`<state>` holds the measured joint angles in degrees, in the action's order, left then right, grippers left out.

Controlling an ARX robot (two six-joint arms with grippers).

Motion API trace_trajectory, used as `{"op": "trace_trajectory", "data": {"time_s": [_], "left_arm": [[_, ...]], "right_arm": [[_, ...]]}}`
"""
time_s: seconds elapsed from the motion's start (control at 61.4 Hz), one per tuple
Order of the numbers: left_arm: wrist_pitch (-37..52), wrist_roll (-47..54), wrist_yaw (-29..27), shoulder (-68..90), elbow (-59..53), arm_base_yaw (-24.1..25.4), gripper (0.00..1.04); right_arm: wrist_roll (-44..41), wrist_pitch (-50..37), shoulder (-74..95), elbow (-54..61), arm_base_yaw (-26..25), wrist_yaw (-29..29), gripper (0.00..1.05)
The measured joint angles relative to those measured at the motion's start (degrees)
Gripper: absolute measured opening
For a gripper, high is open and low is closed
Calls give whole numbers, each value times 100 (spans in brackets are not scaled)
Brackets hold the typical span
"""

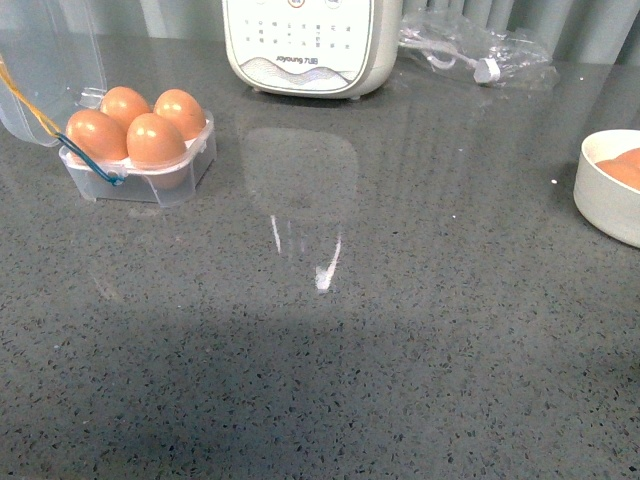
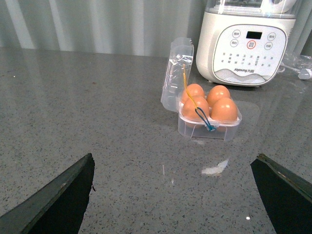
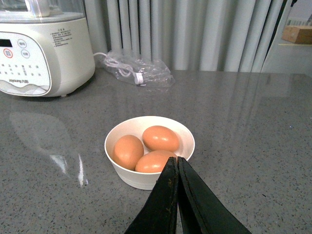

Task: Put egg into box

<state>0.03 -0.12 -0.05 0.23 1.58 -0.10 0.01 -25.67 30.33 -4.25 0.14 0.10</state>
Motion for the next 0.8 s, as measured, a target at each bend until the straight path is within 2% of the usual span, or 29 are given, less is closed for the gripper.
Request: {"op": "trace_trajectory", "data": {"time_s": [0.797], "left_arm": [[0,0,2,0,0,0,98]], "right_arm": [[0,1200,-1676,393,0,-2,3]]}}
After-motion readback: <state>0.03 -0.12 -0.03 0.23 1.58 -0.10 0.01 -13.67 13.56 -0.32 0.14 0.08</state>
